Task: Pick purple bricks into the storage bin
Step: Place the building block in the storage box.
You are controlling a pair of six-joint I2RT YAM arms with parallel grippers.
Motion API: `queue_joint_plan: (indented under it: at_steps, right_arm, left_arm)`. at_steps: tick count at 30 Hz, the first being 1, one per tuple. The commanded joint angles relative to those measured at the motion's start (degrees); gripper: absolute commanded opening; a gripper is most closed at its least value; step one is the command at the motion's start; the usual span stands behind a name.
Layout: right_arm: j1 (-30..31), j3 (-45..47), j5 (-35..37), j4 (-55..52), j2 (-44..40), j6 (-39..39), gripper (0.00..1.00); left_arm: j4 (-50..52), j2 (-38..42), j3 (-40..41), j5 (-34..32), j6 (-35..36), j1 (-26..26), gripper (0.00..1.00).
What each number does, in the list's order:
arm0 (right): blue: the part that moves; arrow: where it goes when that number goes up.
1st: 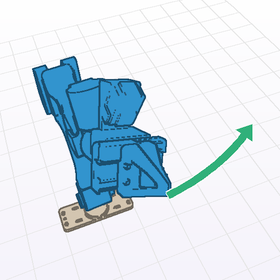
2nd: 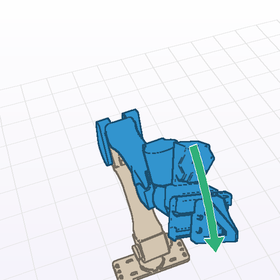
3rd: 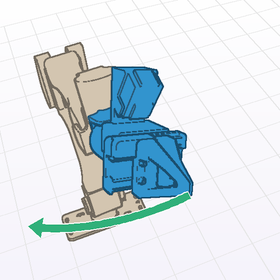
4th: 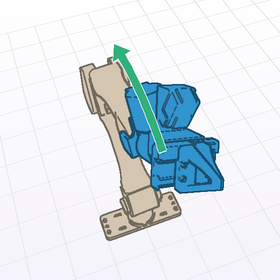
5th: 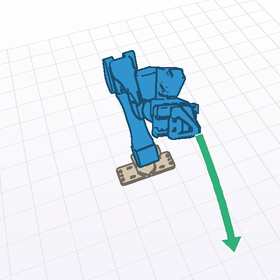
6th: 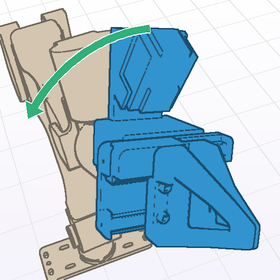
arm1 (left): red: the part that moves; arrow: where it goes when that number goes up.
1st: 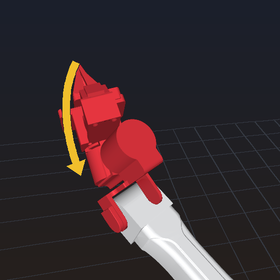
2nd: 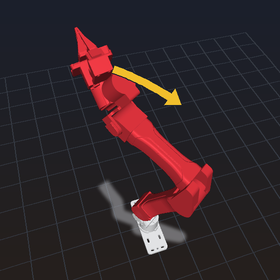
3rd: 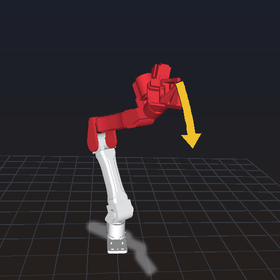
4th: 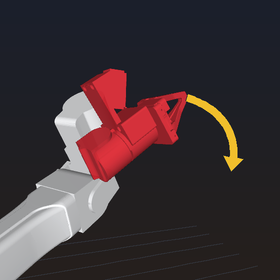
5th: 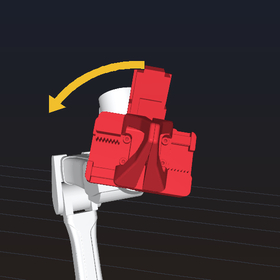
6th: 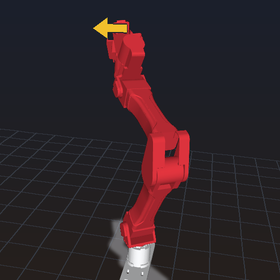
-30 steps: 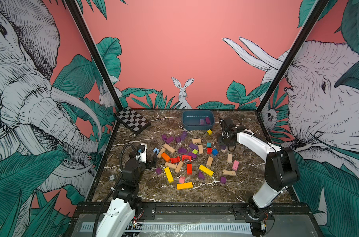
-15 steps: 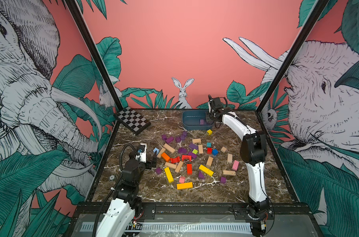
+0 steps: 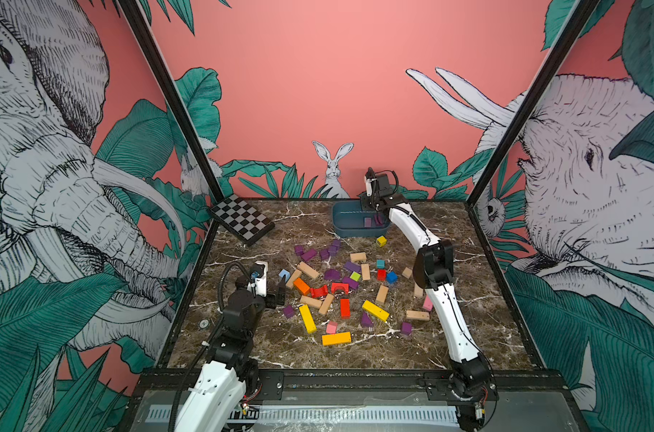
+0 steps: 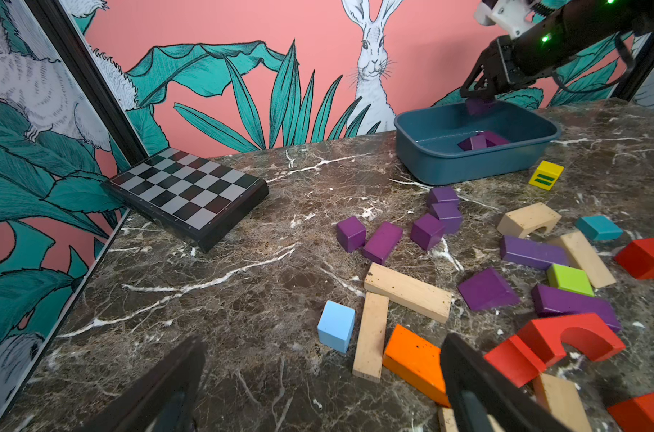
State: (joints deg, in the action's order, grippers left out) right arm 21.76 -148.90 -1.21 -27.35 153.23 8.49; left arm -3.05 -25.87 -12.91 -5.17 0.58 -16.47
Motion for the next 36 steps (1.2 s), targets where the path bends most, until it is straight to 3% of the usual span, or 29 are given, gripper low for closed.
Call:
queue_joint_plan:
  at_steps: [1,20,36]
  right_arm:
    - [1.5,-2.0,-2.8,5.1,1.9,-0.6,0.11]
    - [1.7,-4.1,4.5,8.1,5.6,1.1,0.14]
    - [1.4,-3.7,6.5,8.9,5.0,0.7,0.33]
  left_arm:
    - [-0.6,-0.6,-0.9,-0.2,-0.4,-0.2,0.99]
    - [0.4,4.1,0.6,-1.3,-0.6,-0.2,0.99]
    - [0.4,3.9,0.6,-1.4,-0.6,-0.3,0.99]
